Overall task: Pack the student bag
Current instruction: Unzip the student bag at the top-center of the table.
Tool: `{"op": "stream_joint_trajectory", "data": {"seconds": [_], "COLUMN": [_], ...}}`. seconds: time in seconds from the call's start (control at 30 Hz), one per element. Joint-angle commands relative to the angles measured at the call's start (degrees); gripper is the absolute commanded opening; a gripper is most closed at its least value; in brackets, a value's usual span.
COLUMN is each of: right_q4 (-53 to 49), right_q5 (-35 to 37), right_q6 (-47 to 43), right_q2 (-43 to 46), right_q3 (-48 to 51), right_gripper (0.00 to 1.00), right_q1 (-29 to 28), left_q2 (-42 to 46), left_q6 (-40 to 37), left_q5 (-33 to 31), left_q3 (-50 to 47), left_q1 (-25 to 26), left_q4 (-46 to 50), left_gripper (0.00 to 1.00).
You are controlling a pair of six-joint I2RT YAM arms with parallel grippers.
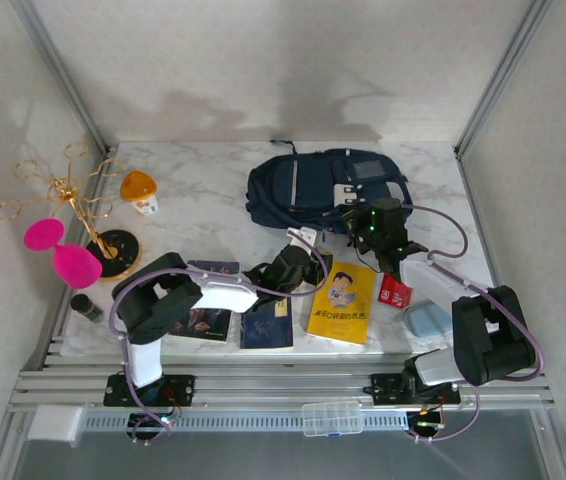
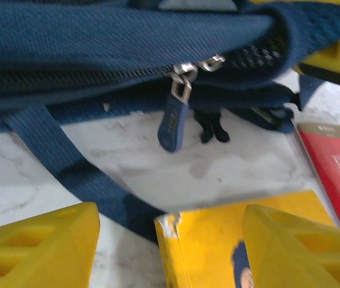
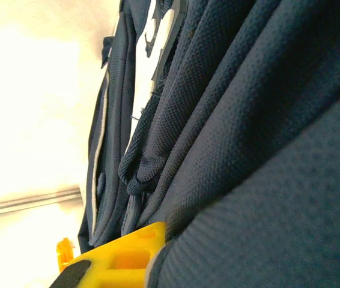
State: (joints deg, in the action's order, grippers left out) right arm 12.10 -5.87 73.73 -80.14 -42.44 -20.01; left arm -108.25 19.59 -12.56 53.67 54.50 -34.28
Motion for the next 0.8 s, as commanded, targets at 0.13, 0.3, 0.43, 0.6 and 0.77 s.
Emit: {"op": "stream_joint_trajectory", "data": {"seconds": [0.13,0.3,0.43,0.6,0.77], "right_q4": [1.7,0.7,1.4,0.9,0.9], "right_q5": [-2.1,-1.4,-1.1,-1.5,-1.5], "right_q6": [-0.4,-0.7,-0.6,-1.2,-1.5], "right_q2": [3.6,4.8,5.1,4.6,4.9], "right_q3": [-2.7,-1.9,-0.8,-1.2,-0.9], "right_gripper": [0.06,0.06,0.06,0.05,0.06], "right_q1": [-0.1,-0.1,-0.1,-0.1,0.0], "left_q2": [-5.4,-7.5,-9.3,-8.5,-7.5], "left_q6": [-0.8,-0.8,-0.7,-1.8,-2.5], "left_q5": [-5.0,-5.6,-5.8,-4.3,-1.3], "left_q3": [5.2,9.3,11.5,11.2,9.7], "left_q1": [-0.8,-1.4,-2.4,-3.0,-3.5], "left_q4": [-2.8,-0.2,1.2,-0.4,-1.9], "left_gripper": [0.59,0.55,0.5,0.42,0.29]}}
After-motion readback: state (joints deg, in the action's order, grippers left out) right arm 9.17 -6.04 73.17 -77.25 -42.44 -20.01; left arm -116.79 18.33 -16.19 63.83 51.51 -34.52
